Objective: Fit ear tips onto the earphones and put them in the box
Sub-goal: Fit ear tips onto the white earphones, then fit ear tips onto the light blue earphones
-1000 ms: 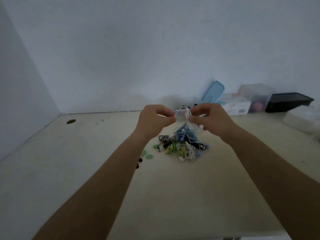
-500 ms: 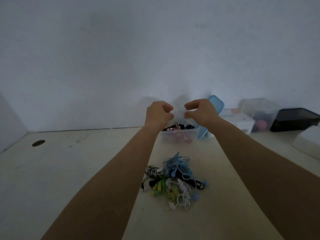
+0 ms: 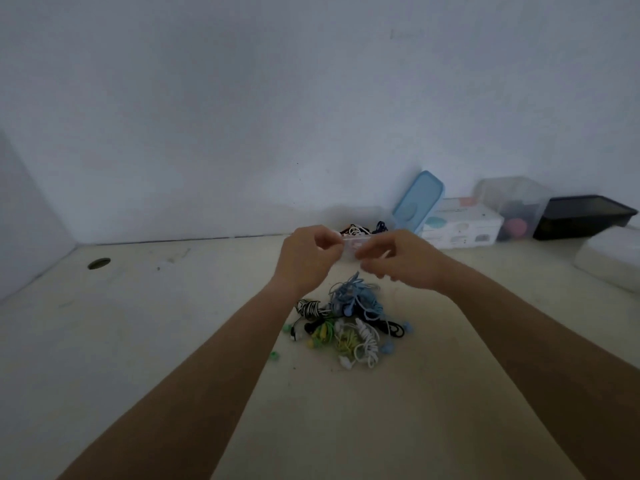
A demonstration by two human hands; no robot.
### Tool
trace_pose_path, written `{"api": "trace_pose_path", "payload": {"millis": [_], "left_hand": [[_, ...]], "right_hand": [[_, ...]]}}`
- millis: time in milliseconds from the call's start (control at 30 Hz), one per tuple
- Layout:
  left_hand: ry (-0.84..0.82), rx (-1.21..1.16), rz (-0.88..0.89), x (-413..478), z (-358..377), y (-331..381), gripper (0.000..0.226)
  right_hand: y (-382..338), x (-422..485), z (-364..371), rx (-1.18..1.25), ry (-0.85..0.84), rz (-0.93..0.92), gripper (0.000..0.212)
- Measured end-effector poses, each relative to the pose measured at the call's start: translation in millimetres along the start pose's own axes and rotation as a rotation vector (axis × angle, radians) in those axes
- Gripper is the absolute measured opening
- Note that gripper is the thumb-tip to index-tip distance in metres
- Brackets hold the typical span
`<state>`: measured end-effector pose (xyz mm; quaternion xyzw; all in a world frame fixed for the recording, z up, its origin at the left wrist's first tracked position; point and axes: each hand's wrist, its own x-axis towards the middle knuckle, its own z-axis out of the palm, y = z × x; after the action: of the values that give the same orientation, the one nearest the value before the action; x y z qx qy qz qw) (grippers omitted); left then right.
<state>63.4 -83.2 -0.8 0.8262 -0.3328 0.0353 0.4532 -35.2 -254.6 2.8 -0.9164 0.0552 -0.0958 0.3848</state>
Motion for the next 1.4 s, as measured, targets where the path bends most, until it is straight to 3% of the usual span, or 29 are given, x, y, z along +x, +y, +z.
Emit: {"api": "trace_pose_path", "payload": {"millis": [133, 333, 567, 700, 900, 1000, 1100, 1200, 1400], "left_hand": [[0.01, 0.001, -0.064, -33, -10, -4, 0.01], [0.039, -0.084, -0.13, -62, -30, 0, 0.011], [0.02, -0.106, -0.154, -77, -35, 3, 0.012], [-0.088, -0.204, -0.187, -77, -29, 12, 0.039], [-0.149, -0.457, -0.214, -76, -24, 25, 0.055], [-0.23, -0.513, -0.239, -86, -29, 26, 0.044], [-0.319, -0.774, -0.344, -99, -35, 24, 0.029], [-0.247, -0.857, -0.396, -111, -45, 16, 0.018], [-0.183, -0.921, -0.446, -130, -74, -4, 0.019]], "right_hand": [[-3, -18, 18, -0.058, -0.053, -0.011, 0.04], [-11, -23, 29, -0.131, 0.133, -0.012, 0.007], [-32, -34, 9, 0.161, 0.341, -0.002, 0.007], [-47, -38, 0, 0.289, 0.371, -0.039, 0.005], [-67, -47, 2, 0.496, 0.3, 0.011, 0.007], [-73, -53, 7, 0.542, 0.264, 0.028, 0.007], [-77, -58, 16, 0.558, 0.245, 0.045, 0.009], [-80, -64, 27, 0.516, 0.227, 0.095, 0.012], [-79, -81, 51, 0.398, 0.044, 0.192, 0.012]]}}
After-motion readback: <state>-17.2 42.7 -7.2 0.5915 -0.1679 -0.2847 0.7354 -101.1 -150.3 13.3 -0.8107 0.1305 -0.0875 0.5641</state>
